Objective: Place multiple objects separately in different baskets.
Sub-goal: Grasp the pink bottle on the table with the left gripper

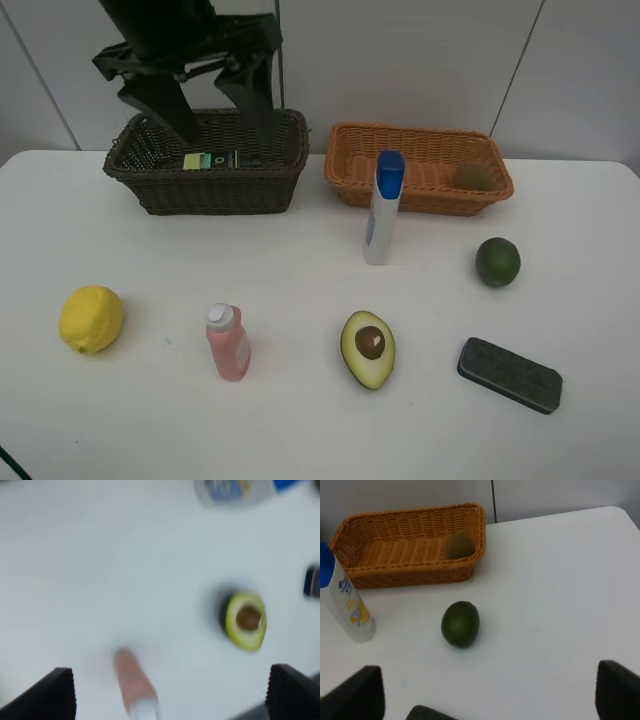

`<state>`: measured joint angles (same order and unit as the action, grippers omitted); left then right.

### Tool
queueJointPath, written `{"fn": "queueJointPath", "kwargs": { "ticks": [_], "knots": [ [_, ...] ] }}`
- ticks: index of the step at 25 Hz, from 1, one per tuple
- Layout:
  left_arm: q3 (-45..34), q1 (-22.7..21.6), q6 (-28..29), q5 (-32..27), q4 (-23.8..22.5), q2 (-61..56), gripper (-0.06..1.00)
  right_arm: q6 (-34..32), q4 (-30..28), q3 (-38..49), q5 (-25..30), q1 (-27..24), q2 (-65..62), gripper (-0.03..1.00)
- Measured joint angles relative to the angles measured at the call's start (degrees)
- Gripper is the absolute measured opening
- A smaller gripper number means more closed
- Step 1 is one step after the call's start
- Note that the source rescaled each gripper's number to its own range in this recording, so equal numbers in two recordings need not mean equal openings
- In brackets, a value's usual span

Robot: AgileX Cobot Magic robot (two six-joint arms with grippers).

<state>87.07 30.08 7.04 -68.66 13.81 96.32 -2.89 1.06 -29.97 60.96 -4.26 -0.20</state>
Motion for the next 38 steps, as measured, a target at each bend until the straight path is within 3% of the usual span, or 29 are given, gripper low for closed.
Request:
{"fn": "queueJointPath", "kwargs": {
  "ticks": [4, 11, 16, 25, 27, 28, 30, 31, 32, 38],
  "knots": [
    [-12.3, 4.6, 2.7, 0.0, 0.0, -5.9, 1.0, 0.0, 0.0, 0.0, 0.0, 0.0, 0.0, 1.0],
    [-22.2, 13.9, 11.2, 0.4, -3.0, -4.8, 1.0, 0.0, 0.0, 0.0, 0.0, 0.0, 0.0, 1.0],
    [-23.7, 14.7, 15.7, 4.3, -6.7, 2.0, 1.0, 0.0, 0.0, 0.0, 0.0, 0.0, 0.0, 1.0],
    [-23.7, 14.7, 16.3, 13.0, -9.1, 13.3, 0.99, 0.0, 0.0, 0.0, 0.0, 0.0, 0.0, 1.0],
    [-23.7, 14.7, 16.4, 13.2, -9.1, 14.4, 0.89, 0.0, 0.0, 0.0, 0.0, 0.0, 0.0, 1.0],
    [-23.7, 14.7, 16.4, 13.2, -9.1, 14.6, 0.76, 0.0, 0.0, 0.0, 0.0, 0.0, 0.0, 1.0],
    [-23.7, 14.7, 16.4, 13.0, -9.3, 14.7, 0.38, 0.0, 0.0, 0.0, 0.0, 0.0, 0.0, 1.0],
    [-23.7, 14.7, 16.4, 12.7, -9.3, 14.7, 0.13, 0.0, 0.0, 0.0, 0.0, 0.0, 0.0, 1.0],
    [-23.7, 14.7, 16.3, 12.3, -9.3, 14.7, 0.0, 0.0, 0.0, 0.0, 0.0, 0.0, 0.0, 1.0],
    [-23.5, 14.7, 15.2, 10.4, -9.5, 13.5, 0.01, 0.0, 0.0, 0.0, 0.0, 0.0, 0.0, 1.0]
  ]
}}
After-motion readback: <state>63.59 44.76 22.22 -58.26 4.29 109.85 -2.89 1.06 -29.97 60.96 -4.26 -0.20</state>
